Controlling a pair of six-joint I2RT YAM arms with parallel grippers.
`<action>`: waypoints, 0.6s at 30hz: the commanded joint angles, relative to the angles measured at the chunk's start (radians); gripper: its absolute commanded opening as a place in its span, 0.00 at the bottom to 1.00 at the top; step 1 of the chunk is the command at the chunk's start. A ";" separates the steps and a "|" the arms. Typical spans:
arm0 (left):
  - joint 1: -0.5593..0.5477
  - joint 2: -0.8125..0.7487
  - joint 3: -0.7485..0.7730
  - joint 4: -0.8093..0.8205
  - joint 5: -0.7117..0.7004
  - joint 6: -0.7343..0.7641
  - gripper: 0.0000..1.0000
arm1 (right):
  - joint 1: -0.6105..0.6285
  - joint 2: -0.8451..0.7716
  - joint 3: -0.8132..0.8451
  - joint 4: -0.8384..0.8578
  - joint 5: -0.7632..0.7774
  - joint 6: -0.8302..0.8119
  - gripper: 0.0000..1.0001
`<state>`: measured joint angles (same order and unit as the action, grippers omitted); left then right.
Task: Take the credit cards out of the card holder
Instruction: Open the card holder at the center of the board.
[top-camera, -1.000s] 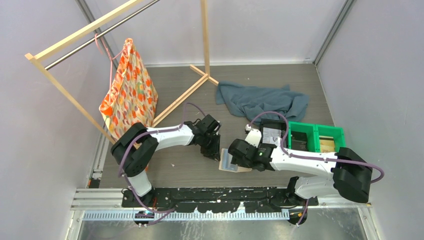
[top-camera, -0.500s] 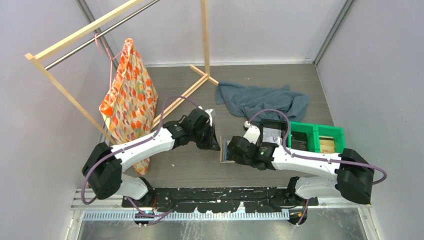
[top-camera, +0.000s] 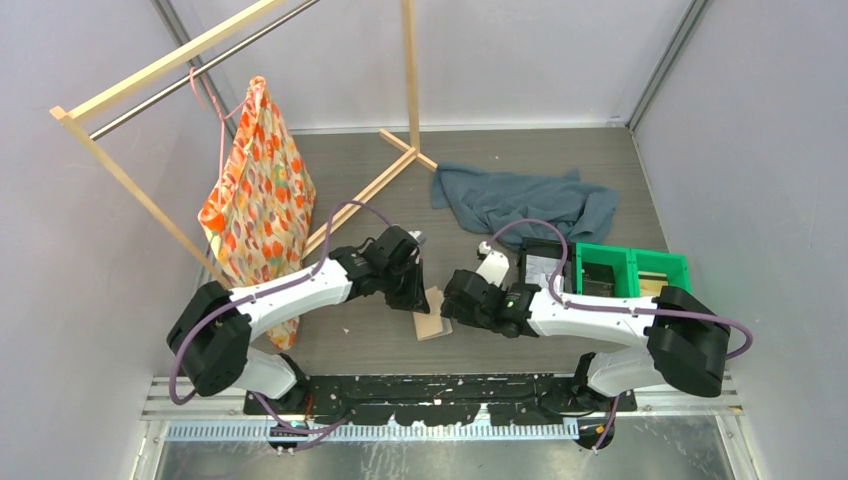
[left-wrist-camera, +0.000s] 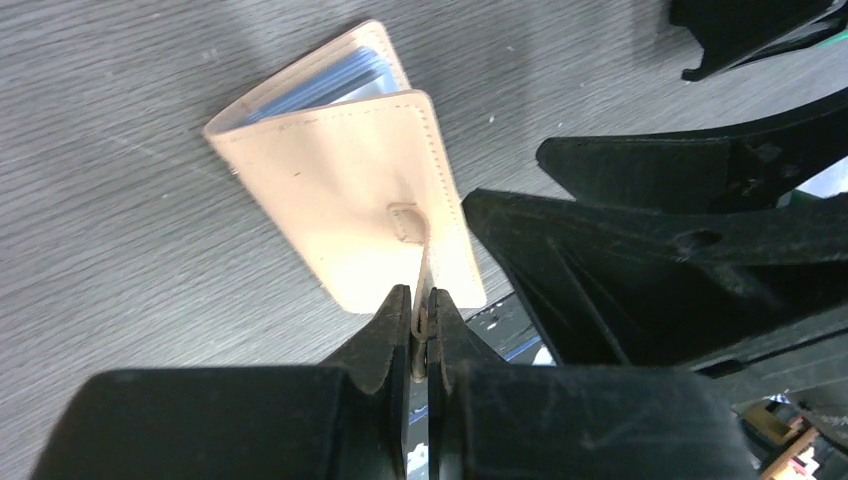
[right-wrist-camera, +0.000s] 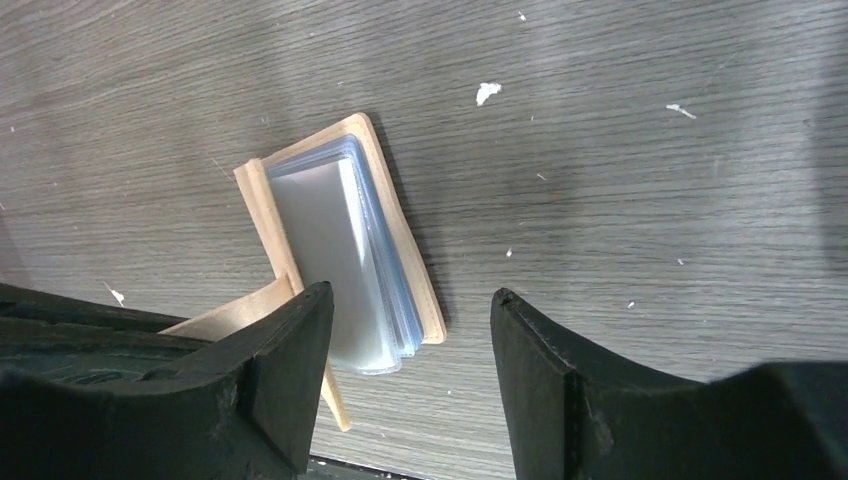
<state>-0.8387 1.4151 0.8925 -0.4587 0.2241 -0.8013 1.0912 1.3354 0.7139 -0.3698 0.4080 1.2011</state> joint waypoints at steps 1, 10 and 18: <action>-0.001 -0.075 -0.005 -0.084 -0.059 0.046 0.01 | 0.000 -0.032 -0.007 0.041 0.023 0.030 0.63; 0.054 -0.208 -0.095 -0.157 -0.122 0.084 0.01 | 0.000 0.013 0.013 0.095 -0.017 0.015 0.52; 0.067 -0.218 -0.144 -0.220 -0.173 0.072 0.00 | 0.000 0.053 0.033 0.123 -0.034 0.022 0.34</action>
<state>-0.7765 1.2072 0.7658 -0.6308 0.0868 -0.7399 1.0912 1.3773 0.7109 -0.2962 0.3767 1.2102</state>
